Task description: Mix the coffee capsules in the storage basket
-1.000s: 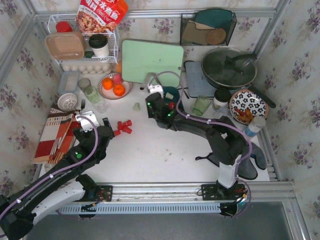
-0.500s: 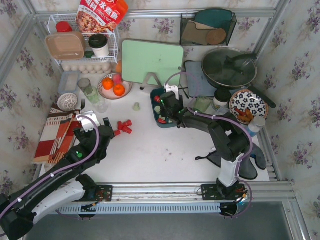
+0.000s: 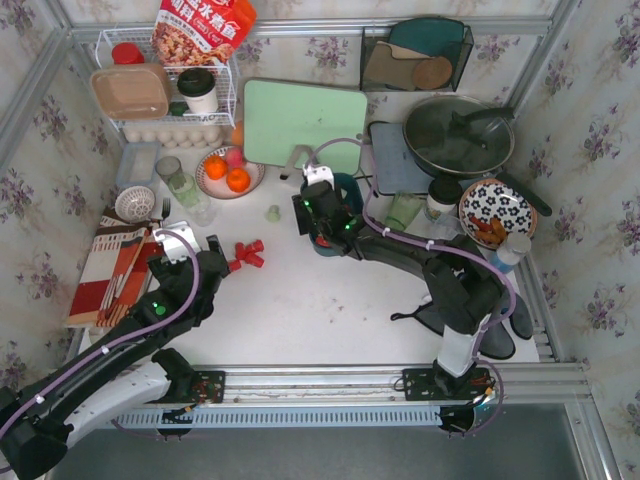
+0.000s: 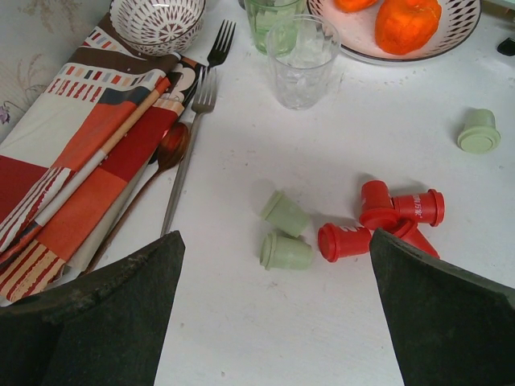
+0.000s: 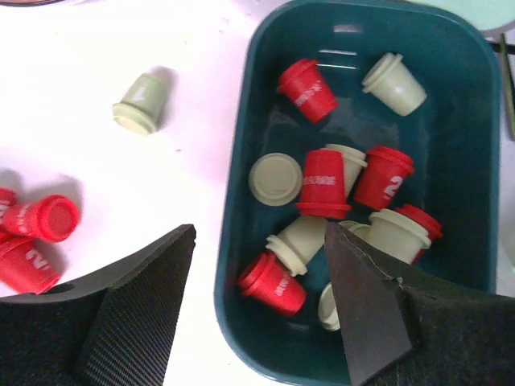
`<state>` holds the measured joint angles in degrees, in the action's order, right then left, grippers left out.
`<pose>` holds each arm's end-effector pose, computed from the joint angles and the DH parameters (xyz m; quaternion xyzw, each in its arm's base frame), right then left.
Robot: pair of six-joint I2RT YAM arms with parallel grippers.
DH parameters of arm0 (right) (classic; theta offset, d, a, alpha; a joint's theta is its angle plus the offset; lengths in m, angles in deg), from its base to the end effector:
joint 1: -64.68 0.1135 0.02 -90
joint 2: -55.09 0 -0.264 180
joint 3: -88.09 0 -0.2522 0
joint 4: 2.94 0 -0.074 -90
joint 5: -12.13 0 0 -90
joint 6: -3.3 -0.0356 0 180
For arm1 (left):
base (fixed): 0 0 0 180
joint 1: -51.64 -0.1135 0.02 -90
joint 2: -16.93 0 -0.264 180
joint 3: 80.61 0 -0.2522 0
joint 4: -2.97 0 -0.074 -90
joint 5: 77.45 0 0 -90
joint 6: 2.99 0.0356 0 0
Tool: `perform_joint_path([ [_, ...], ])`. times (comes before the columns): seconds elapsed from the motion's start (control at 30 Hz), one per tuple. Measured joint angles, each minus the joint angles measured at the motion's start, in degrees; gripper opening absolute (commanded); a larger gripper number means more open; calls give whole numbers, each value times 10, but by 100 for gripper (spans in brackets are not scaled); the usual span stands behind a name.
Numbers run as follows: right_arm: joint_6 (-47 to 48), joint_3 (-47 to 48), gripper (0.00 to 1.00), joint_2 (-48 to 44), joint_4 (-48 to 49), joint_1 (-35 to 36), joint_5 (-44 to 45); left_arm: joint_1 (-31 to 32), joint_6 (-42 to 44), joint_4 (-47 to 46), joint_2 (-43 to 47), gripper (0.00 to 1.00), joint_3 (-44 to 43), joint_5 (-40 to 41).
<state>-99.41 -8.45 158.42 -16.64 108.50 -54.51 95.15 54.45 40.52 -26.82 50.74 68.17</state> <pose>0.3034 0.2716 0.2257 -0.1392 0.8570 0.0621 0.4923 0.1361 -0.0887 0.2668 -0.1488 0.7938 0.0609 0.5865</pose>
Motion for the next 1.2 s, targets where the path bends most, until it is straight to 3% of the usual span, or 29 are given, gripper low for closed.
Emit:
perform_joint_path([
  [0.23,-7,10,70,10,14,18,-51,0,0,0,4,100,-1,0],
  [0.5,-17,61,69,97,40,42,-103,0,0,0,10,100,-1,0],
  [1.0,57,283,73,300,45,37,-40,0,0,0,9,100,-1,0],
  [1.13,71,336,69,348,17,29,-37,0,0,0,7,100,-1,0],
  [1.2,70,352,61,362,-1,26,-38,0,0,0,6,100,-1,0],
])
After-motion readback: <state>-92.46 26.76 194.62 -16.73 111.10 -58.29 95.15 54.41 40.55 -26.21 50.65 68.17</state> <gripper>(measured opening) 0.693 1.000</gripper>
